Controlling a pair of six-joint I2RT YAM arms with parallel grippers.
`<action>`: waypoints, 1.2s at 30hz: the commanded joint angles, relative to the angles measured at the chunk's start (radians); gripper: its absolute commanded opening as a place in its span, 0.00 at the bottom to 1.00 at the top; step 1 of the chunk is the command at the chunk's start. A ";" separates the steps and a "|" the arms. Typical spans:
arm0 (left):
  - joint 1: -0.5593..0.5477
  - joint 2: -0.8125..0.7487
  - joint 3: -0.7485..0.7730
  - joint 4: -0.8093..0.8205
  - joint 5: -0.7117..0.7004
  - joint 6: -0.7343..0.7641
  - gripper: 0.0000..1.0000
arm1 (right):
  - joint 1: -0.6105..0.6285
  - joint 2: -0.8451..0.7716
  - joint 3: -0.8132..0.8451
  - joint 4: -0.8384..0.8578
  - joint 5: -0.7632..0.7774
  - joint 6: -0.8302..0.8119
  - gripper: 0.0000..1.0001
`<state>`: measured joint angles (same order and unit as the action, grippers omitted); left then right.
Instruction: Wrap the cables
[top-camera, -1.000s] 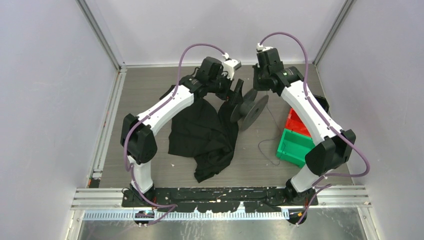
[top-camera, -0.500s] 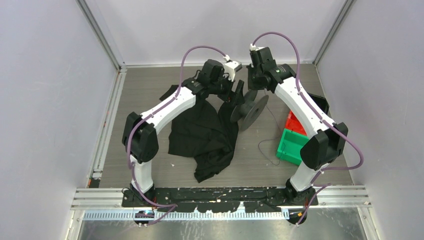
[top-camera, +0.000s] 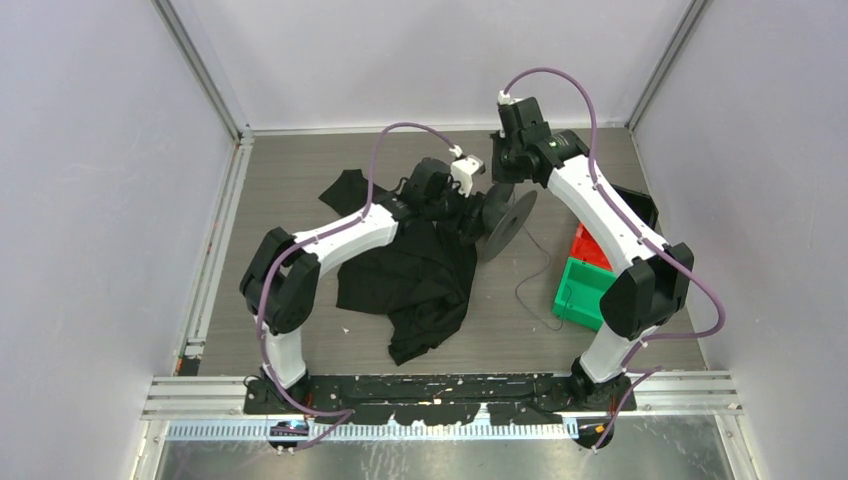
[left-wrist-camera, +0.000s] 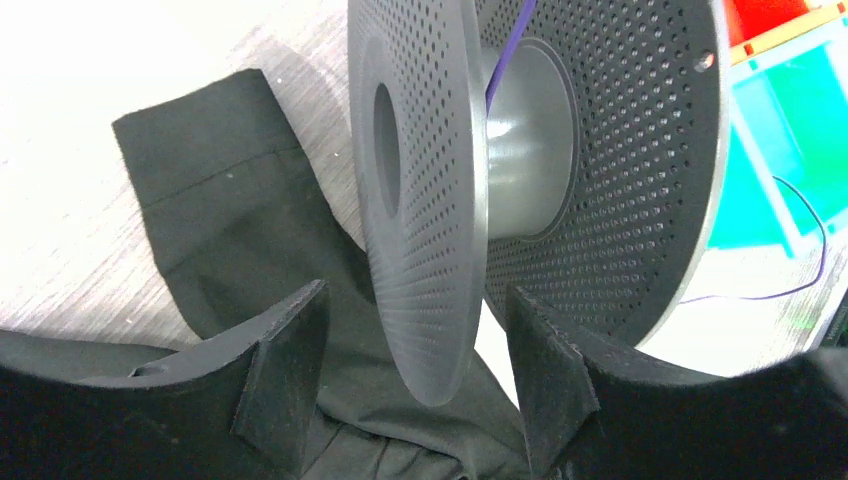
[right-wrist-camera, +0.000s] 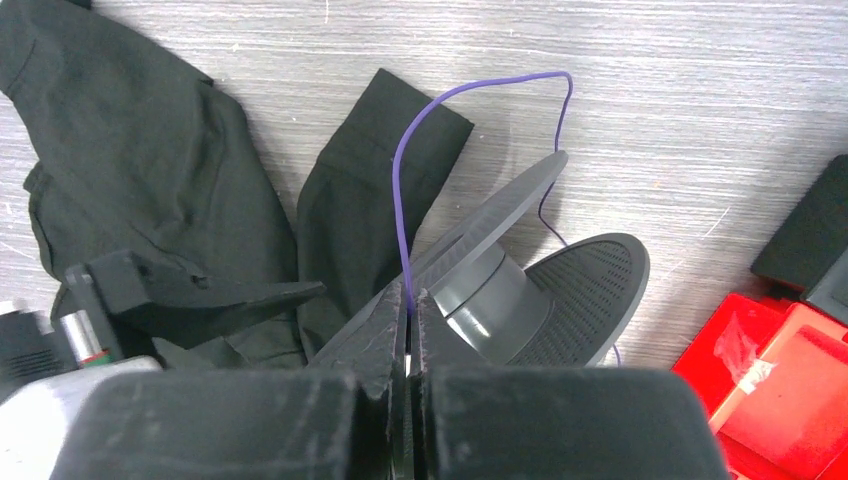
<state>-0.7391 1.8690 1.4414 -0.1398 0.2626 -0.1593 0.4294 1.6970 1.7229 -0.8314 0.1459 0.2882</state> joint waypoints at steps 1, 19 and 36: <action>0.005 -0.112 -0.048 0.220 -0.033 -0.007 0.65 | 0.006 -0.014 -0.014 0.043 -0.024 0.010 0.00; -0.004 -0.116 -0.059 0.250 -0.069 -0.047 0.61 | 0.008 -0.048 -0.111 0.119 -0.012 0.006 0.00; -0.043 -0.123 -0.075 0.289 -0.156 -0.030 0.63 | 0.009 -0.086 -0.144 0.143 -0.016 0.001 0.00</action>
<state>-0.7811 1.7786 1.3808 0.0780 0.1459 -0.2008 0.4313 1.6737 1.6032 -0.7090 0.1284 0.2939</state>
